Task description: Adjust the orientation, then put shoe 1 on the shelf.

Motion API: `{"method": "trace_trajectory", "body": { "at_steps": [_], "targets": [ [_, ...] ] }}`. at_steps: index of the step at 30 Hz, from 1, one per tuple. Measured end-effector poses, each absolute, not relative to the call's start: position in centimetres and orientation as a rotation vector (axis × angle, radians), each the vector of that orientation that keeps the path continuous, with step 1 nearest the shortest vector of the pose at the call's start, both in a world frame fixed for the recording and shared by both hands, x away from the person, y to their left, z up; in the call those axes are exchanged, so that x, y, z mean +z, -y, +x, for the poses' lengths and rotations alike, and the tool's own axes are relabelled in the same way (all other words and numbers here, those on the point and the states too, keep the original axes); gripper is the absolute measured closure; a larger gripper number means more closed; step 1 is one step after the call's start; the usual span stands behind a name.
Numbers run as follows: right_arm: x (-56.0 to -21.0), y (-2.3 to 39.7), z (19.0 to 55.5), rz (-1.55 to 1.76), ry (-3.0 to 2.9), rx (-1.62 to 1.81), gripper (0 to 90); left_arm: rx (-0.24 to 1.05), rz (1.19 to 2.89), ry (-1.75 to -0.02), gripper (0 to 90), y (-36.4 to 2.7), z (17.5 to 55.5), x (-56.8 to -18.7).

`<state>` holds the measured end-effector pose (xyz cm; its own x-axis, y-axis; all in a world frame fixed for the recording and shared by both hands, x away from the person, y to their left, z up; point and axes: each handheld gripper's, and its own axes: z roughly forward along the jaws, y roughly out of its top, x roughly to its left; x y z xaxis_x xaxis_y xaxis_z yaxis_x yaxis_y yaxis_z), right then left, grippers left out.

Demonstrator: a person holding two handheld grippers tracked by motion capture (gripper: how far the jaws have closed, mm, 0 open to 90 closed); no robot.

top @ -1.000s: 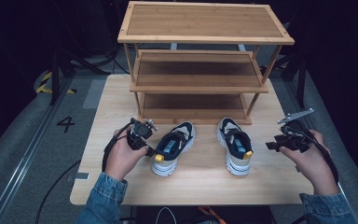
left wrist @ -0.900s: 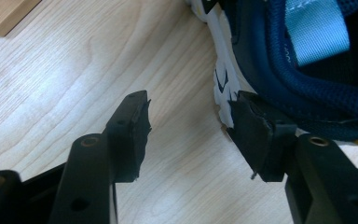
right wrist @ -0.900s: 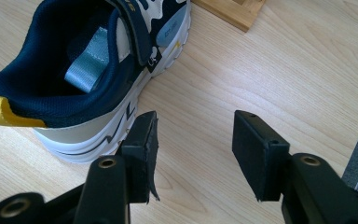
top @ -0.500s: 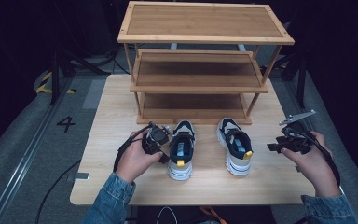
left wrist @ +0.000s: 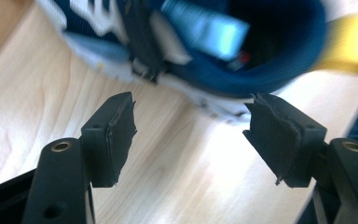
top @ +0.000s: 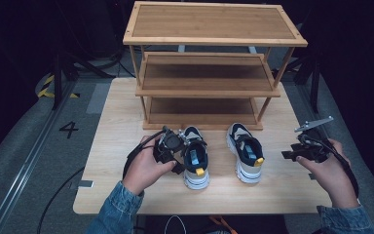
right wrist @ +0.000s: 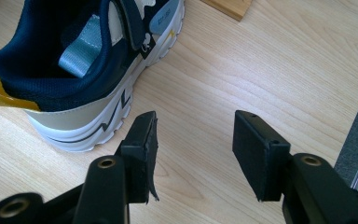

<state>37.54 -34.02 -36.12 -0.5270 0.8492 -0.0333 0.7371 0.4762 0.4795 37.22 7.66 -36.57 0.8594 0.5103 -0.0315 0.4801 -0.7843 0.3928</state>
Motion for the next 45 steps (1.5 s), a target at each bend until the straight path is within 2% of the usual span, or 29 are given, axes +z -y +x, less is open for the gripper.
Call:
{"method": "trace_trajectory", "body": {
  "at_steps": [5,10,26,30,33,35,37,39,45],
  "targets": [
    [-35.9,34.1,37.5,1.355,-2.452,0.611,50.7,0.145,2.585,-0.684,30.8,-6.7,36.1,-35.5],
    [-36.1,34.0,37.5,1.349,-2.455,0.607,50.7,0.086,2.519,-0.629,30.8,-5.2,35.6,-35.4],
    [-36.6,34.5,36.9,1.374,-2.456,0.583,50.6,-0.050,2.640,-0.604,31.6,-1.9,37.2,-39.9],
    [-36.5,34.8,36.7,1.383,-2.444,0.584,50.6,-0.085,2.683,-0.592,35.9,-1.4,37.3,-41.0],
    [-36.6,34.8,36.6,1.385,-2.447,0.585,50.6,-0.078,2.742,-0.583,42.4,-1.0,37.3,-41.4],
    [-36.6,34.8,36.6,1.385,-2.451,0.581,50.6,-0.067,2.742,-0.576,41.5,-0.9,37.1,-41.5],
    [-36.6,34.8,36.5,1.384,-2.450,0.584,50.6,-0.066,2.740,-0.573,45.7,-0.9,37.1,-41.4],
    [-36.7,34.8,36.5,1.382,-2.450,0.582,50.6,-0.081,2.726,-0.557,56.5,-0.9,37.1,-41.2],
    [-36.8,35.0,36.4,1.392,-2.446,0.578,50.6,-0.007,2.755,-0.503,64.2,-0.9,36.8,-39.7]
  ]
}}
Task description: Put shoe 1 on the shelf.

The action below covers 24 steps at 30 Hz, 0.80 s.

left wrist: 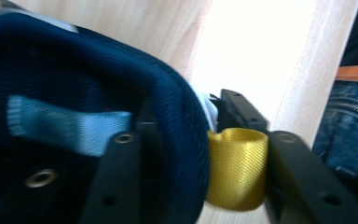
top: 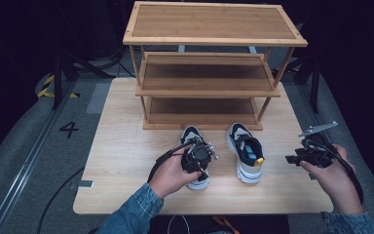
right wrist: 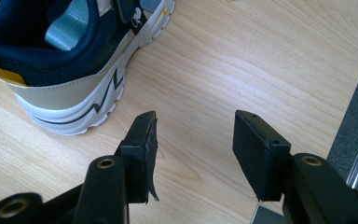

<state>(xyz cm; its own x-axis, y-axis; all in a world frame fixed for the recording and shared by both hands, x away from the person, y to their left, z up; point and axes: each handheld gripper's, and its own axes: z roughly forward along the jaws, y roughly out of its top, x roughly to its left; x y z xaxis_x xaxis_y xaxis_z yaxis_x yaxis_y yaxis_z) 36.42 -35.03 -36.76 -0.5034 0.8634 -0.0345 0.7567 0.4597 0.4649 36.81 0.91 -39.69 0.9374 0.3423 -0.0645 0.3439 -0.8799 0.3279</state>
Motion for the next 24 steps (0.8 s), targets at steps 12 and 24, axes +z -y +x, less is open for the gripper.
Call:
{"method": "trace_trajectory", "body": {
  "at_steps": [12,24],
  "targets": [
    [-37.2,35.5,35.9,1.424,-2.442,0.559,50.5,0.066,2.756,-0.467,61.7,-1.3,37.7,-36.8],
    [-37.2,35.8,35.7,1.437,-2.430,0.559,50.5,0.216,2.749,-0.458,61.3,-2.1,42.8,-35.7]
  ]
}}
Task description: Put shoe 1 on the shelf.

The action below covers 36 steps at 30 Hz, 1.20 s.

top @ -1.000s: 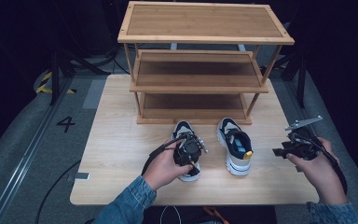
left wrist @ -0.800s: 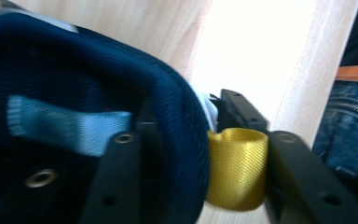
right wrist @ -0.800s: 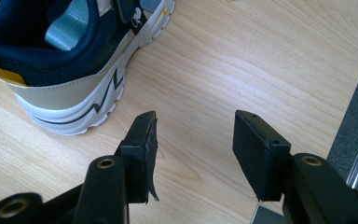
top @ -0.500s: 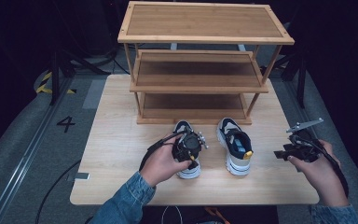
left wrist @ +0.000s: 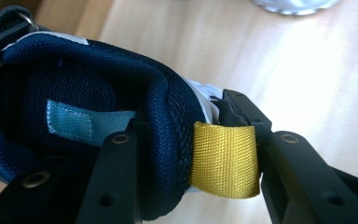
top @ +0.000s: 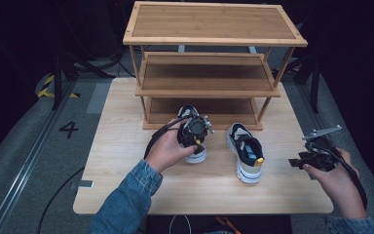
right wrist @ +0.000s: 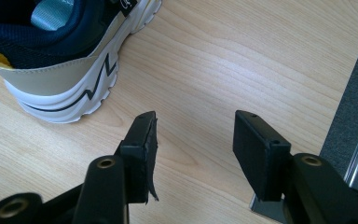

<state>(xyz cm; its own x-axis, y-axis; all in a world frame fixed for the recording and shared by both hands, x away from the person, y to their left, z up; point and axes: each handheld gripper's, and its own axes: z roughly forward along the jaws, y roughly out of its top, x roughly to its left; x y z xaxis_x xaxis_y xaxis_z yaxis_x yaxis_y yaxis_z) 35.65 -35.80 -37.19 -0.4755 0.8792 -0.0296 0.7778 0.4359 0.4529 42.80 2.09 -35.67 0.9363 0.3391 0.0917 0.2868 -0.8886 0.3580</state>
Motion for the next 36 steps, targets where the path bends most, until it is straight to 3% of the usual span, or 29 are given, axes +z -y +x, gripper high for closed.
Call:
{"method": "trace_trajectory", "body": {
  "at_steps": [17,28,34,36],
  "targets": [
    [-37.4,35.4,35.8,1.424,-2.445,0.563,50.5,0.225,2.755,-0.461,59.6,-2.3,48.8,-37.7],
    [-37.4,35.0,35.9,1.407,-2.457,0.568,50.5,0.209,2.731,-0.438,59.3,-2.8,50.1,-38.7],
    [-37.3,34.9,35.8,1.406,-2.458,0.569,50.4,0.238,2.694,-0.551,40.5,-2.8,49.7,-38.3],
    [-37.3,34.8,35.8,1.405,-2.457,0.569,50.4,0.242,2.680,-0.553,38.1,-2.8,49.5,-38.3]
  ]
}}
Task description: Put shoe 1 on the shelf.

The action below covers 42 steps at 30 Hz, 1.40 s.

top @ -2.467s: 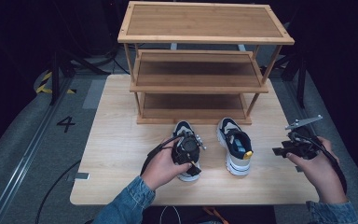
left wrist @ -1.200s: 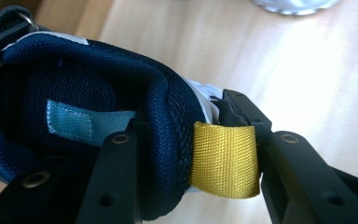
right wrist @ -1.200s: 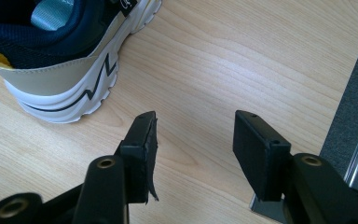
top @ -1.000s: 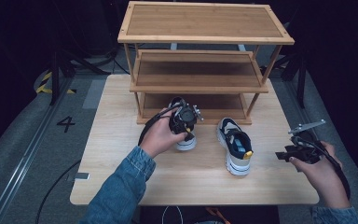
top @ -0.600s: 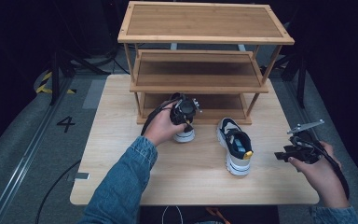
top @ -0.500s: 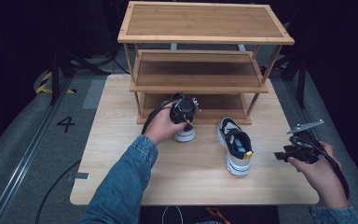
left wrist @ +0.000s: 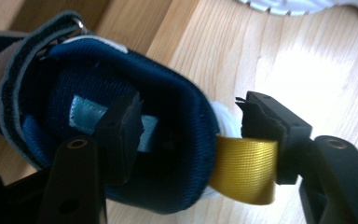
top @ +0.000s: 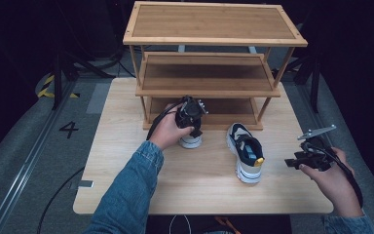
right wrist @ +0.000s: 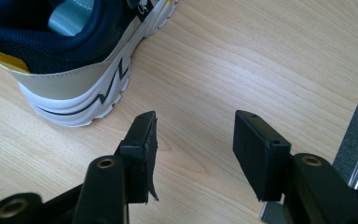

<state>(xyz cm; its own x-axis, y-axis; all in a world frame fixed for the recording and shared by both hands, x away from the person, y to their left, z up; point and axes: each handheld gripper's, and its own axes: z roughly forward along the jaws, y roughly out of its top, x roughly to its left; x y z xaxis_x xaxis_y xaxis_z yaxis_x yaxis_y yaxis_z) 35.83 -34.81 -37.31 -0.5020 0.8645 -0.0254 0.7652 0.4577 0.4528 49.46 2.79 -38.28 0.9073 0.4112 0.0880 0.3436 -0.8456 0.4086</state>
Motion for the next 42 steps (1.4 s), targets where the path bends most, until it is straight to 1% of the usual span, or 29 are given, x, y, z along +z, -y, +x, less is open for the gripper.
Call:
{"method": "trace_trajectory", "body": {
  "at_steps": [2,4,5,8,10,15,17,18,19,20,23,26,29,36,42],
  "targets": [
    [-37.2,34.8,35.8,1.401,-2.458,0.573,50.3,0.253,2.671,-0.556,33.7,-2.7,49.1,-38.1],
    [-37.2,34.7,35.8,1.398,-2.457,0.575,50.3,0.278,2.656,-0.546,32.0,-2.8,48.7,-37.7],
    [-37.1,34.7,35.7,1.398,-2.456,0.577,50.2,0.292,2.647,-0.549,29.4,-2.8,48.4,-37.4],
    [-37.1,34.7,35.7,1.398,-2.455,0.575,50.2,0.325,2.588,-0.584,27.7,-3.1,47.5,-36.2],
    [-37.1,34.7,35.7,1.398,-2.456,0.573,50.0,0.347,2.549,-0.607,24.4,-3.3,46.9,-35.6],
    [-37.2,34.7,35.8,1.401,-2.454,0.574,49.8,0.378,2.506,-0.646,25.4,-3.4,45.0,-34.1],
    [-37.2,34.6,35.8,1.402,-2.454,0.575,49.8,0.353,2.490,-0.673,28.3,-3.5,43.9,-33.6],
    [-37.2,34.6,35.8,1.401,-2.455,0.574,49.8,0.323,2.490,-0.699,33.0,-3.6,43.5,-33.5],
    [-37.2,34.6,35.8,1.401,-2.455,0.574,49.8,0.323,2.490,-0.699,37.4,-3.6,43.5,-33.5],
    [-37.2,34.6,35.8,1.401,-2.456,0.574,49.8,0.298,2.485,-0.725,37.4,-3.6,42.9,-33.7],
    [-37.2,34.6,35.8,1.403,-2.457,0.572,49.8,0.288,2.486,-0.770,44.4,-3.7,41.9,-34.3],
    [-37.2,34.5,35.8,1.405,-2.458,0.574,49.8,0.247,2.490,-0.789,48.1,-3.9,41.2,-35.0],
    [-37.2,34.5,35.8,1.405,-2.458,0.575,49.8,0.235,2.469,-0.800,50.9,-4.1,40.9,-35.7],
    [-37.3,34.5,35.8,1.403,-2.461,0.573,49.8,0.212,2.509,-0.816,53.8,-3.9,41.3,-37.5],
    [-37.3,34.6,35.7,1.404,-2.458,0.577,49.8,0.259,2.496,-0.843,63.4,-4.0,42.1,-39.0]
  ]
}}
